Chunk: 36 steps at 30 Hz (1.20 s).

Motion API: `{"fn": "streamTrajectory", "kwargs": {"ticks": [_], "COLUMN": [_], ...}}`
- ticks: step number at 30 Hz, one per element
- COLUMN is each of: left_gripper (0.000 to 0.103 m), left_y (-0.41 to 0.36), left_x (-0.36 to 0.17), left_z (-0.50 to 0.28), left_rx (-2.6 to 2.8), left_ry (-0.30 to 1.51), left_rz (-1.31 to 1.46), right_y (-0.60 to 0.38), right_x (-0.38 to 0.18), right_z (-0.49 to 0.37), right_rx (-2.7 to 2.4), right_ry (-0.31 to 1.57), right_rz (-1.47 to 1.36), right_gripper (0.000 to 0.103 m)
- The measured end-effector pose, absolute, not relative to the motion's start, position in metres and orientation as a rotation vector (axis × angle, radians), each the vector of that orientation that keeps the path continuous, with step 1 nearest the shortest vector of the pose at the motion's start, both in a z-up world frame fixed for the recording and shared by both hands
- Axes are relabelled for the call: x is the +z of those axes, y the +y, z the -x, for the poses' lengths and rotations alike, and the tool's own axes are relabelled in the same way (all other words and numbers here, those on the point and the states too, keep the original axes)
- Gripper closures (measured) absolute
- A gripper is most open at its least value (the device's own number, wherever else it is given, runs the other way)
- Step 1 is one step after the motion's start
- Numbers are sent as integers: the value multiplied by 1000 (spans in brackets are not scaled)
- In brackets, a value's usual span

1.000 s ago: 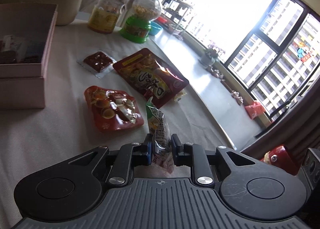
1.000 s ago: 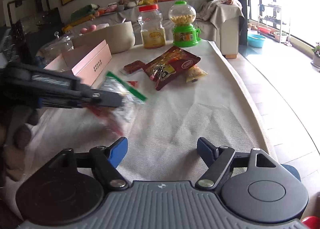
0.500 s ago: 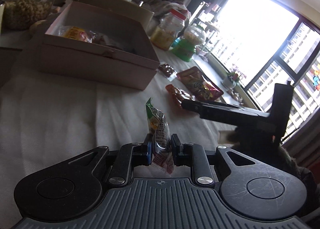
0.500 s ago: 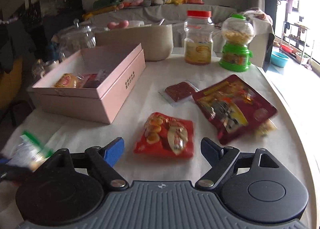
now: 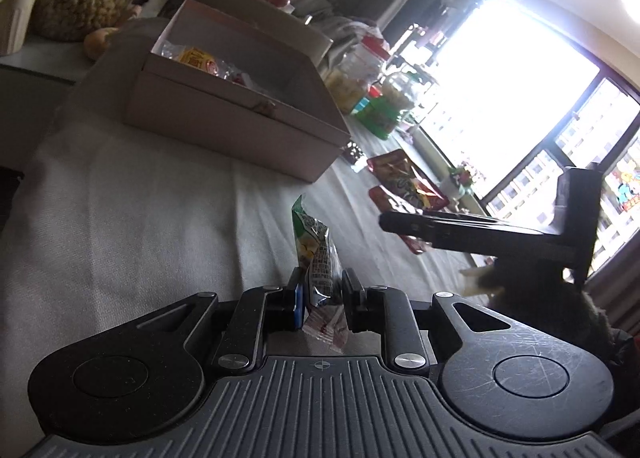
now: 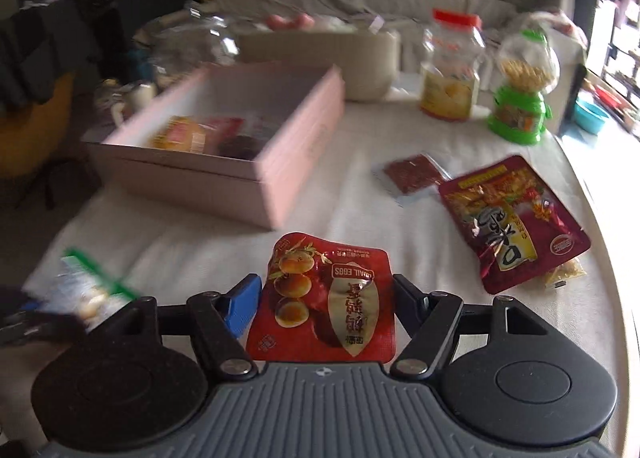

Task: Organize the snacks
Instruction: 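Carry the clear bag with the left gripper while the right grasps the quail-egg packet, then lower both packets into the pink box and open both grippers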

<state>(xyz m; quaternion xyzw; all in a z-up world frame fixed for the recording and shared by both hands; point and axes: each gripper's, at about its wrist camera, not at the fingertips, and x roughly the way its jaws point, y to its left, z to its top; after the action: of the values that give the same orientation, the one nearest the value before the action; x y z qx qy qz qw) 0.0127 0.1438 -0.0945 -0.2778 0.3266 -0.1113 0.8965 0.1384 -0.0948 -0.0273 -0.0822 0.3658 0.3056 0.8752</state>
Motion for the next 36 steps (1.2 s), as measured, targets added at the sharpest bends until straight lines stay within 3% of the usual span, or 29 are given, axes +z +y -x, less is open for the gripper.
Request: {"fn": "streamTrajectory", "kwargs": {"ticks": [5,9,14,18,22,27,31,36], "left_gripper": [80,80,80,80,80,80,80,79], "left_y": [147,156,172,197,212,229,230,242], "left_x": [-72,-21,44,63,51,-3,-41,-40], "left_z": [-2,4,-17,-58,-110,-174,-207,-190], "left_rx": [-273,-284,-209,-160,-145,-196,-153,-96], "left_ry": [634,515,355,300,330,466,593,508], "left_rz": [581,510,416,485,525,619,533,520], "right_y": [-100,-97,-81,-53,-27,2,27,58], "right_x": [19,78,149,177,173,144,107,61], "right_z": [-93,-75,-96,-136,-177,-222,-256,-295], "right_rx": [766,850,838,762,690,689,671,724], "right_ry": [684,546,416,381,423,502,604,740], "right_rz": [145,112,73,83,102,144,141,124], "right_gripper": [32,32,32,32,32,32,32,31]}}
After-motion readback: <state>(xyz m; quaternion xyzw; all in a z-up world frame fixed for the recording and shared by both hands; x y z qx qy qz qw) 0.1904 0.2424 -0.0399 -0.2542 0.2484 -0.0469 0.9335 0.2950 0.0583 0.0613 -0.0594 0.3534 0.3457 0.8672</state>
